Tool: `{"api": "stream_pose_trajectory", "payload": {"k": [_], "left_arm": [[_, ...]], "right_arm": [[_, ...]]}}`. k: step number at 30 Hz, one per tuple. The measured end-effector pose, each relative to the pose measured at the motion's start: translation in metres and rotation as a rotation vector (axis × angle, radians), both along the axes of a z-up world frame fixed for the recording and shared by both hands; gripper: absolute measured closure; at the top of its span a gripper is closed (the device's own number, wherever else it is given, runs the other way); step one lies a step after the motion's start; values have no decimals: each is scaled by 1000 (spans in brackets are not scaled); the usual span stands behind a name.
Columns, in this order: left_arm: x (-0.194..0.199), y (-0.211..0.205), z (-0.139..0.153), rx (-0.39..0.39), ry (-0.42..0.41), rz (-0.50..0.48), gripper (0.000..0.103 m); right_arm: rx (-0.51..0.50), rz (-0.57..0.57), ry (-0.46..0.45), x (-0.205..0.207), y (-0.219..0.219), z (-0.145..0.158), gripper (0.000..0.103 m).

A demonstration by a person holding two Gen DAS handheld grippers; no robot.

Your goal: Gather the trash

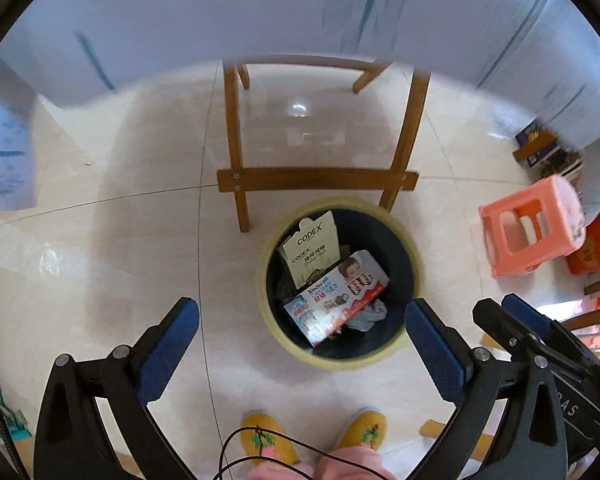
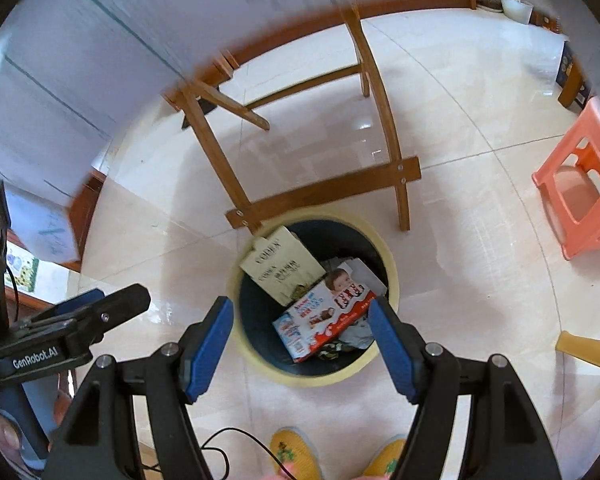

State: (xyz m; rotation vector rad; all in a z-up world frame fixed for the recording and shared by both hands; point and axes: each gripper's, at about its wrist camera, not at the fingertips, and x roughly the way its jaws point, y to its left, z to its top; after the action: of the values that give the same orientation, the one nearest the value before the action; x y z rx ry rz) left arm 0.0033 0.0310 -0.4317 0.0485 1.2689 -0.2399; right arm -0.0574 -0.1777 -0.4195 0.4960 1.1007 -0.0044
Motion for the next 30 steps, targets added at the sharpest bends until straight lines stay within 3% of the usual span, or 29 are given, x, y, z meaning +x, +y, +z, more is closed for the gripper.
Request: {"api": "stream_pose_trajectory", "payload": {"k": [10,19,26,30], "left_arm": [[-19,14,182,-24,-80,41,1],[-39,23,320,-9,-124,83,1],[-60,21,402,-12,-205,100,1],[-75,19,437,-12,-270,113,1]], "right_arm": [[-27,22,-90,-9,5,173,32],[-50,43,-179,-25,5,317,32],[-62,61,-236,-42,9,397,32],[-82,68,-254,-51,11,425,32]]}}
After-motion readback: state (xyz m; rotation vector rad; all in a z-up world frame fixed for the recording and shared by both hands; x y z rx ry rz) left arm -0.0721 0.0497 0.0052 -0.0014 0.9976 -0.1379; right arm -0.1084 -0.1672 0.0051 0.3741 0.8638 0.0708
